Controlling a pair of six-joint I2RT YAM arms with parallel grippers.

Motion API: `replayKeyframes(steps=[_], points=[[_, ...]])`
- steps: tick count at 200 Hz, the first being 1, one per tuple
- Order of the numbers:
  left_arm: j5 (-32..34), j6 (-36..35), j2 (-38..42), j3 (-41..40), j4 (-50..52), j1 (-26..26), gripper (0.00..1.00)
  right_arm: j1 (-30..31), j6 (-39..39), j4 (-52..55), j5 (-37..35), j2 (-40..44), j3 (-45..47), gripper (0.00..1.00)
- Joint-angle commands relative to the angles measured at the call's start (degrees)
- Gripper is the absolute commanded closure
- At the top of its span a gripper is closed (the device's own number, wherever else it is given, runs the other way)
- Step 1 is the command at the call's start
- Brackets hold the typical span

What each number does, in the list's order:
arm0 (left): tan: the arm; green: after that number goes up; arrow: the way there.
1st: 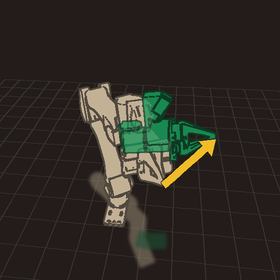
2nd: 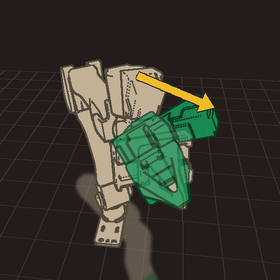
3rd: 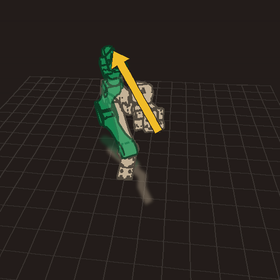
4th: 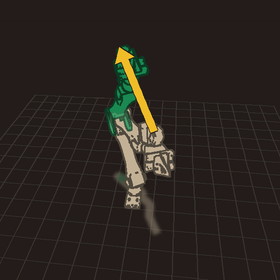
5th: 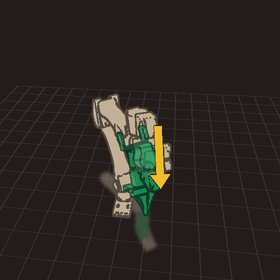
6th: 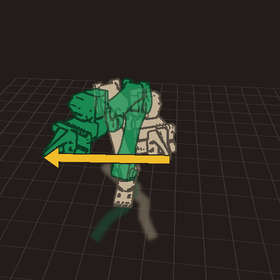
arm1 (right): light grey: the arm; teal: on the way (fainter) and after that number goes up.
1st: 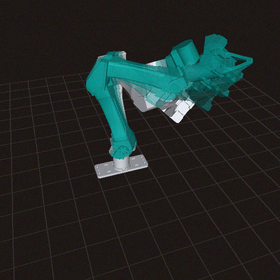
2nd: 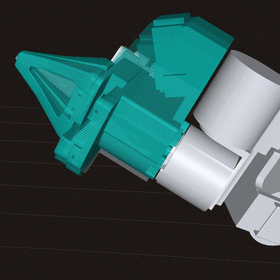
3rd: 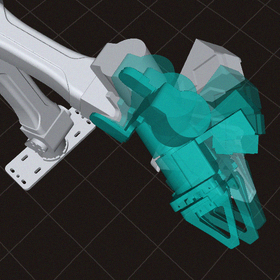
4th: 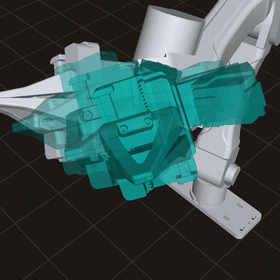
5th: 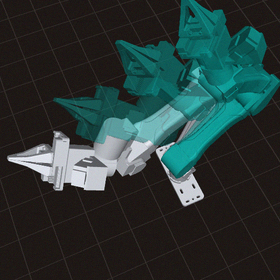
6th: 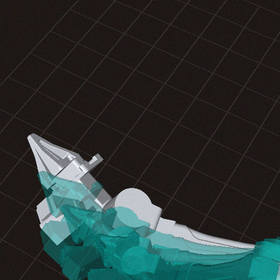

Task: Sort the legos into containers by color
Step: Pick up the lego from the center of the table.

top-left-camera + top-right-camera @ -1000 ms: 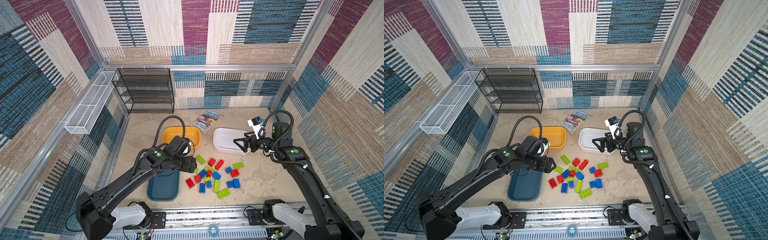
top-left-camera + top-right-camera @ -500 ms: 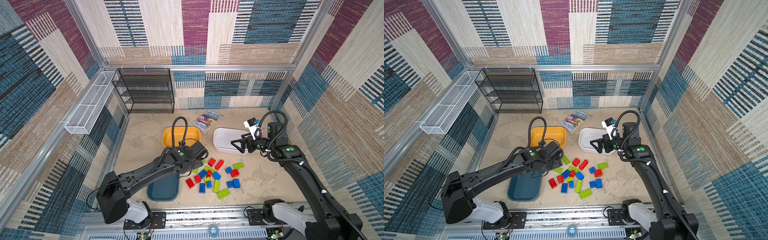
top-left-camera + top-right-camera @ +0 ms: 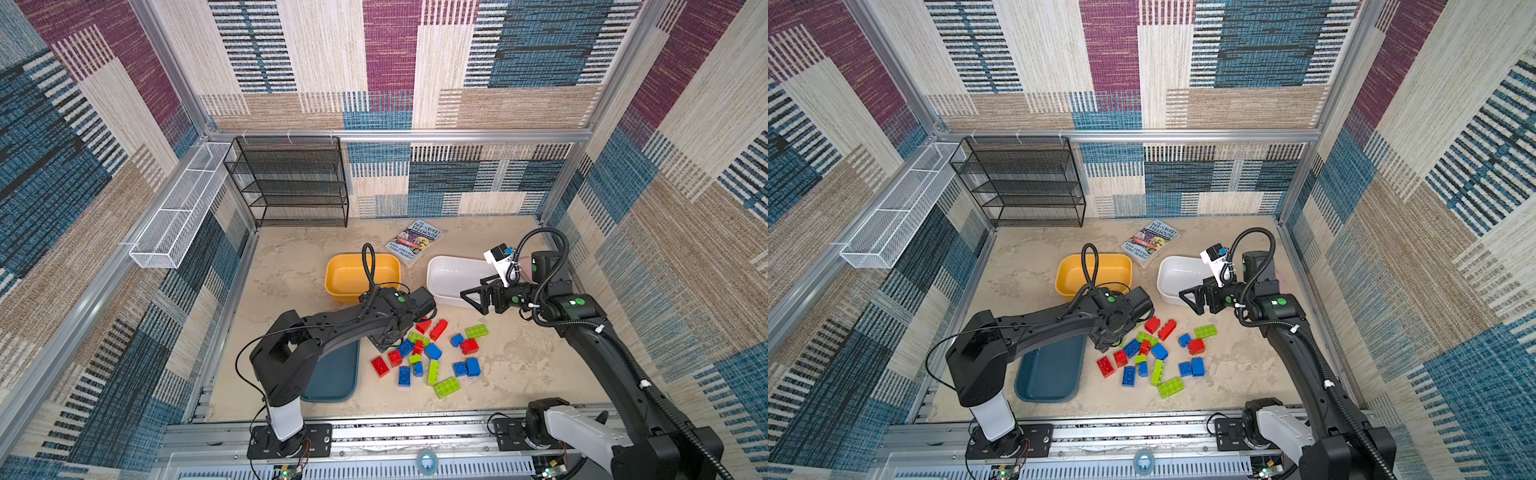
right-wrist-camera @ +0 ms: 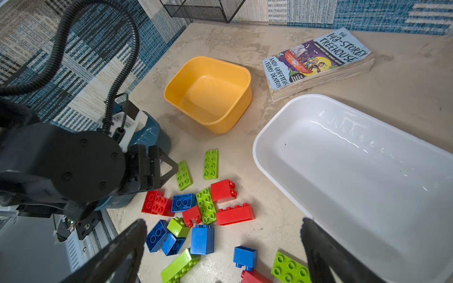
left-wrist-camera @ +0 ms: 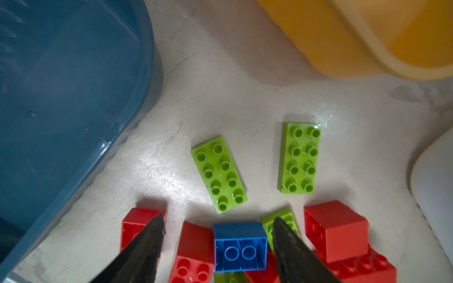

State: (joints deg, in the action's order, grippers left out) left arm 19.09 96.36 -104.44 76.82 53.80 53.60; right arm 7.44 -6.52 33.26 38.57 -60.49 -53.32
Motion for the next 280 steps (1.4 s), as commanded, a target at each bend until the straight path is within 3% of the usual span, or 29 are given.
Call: replayKeyframes(steps=[1, 91, 148, 202, 240, 280], points=[[0.19, 3.77, -2.29, 0.66, -0.05, -0.44, 0.28, -0.02, -0.91, 0.03, -0.25, 0.19, 0.21, 0.01], [-1.78, 3.14, -6.6, -0.9, -4.56, -2.37, 0.36, 0.06, -0.75, 0.27, -1.55, 0.72, 0.68, 0.01], [-4.41, 2.94, -9.43, -0.7, -5.02, -2.84, 0.54, 0.2, -0.68, 0.5, -0.86, -0.09, 0.32, 0.01], [-4.11, 1.44, -6.58, -1.02, -4.62, -3.15, 0.86, 0.29, -0.13, 0.34, 2.79, -0.17, -0.12, 0.01], [-2.67, -9.4, -2.3, 3.35, -0.38, -3.64, 0.9, 0.37, -0.01, -0.01, 3.18, -1.02, -0.81, 0.01], [-4.06, -31.05, 4.49, 6.24, 3.97, -5.06, 0.9, 0.53, 0.27, -0.73, 3.7, -1.66, -2.05, 0.01]])
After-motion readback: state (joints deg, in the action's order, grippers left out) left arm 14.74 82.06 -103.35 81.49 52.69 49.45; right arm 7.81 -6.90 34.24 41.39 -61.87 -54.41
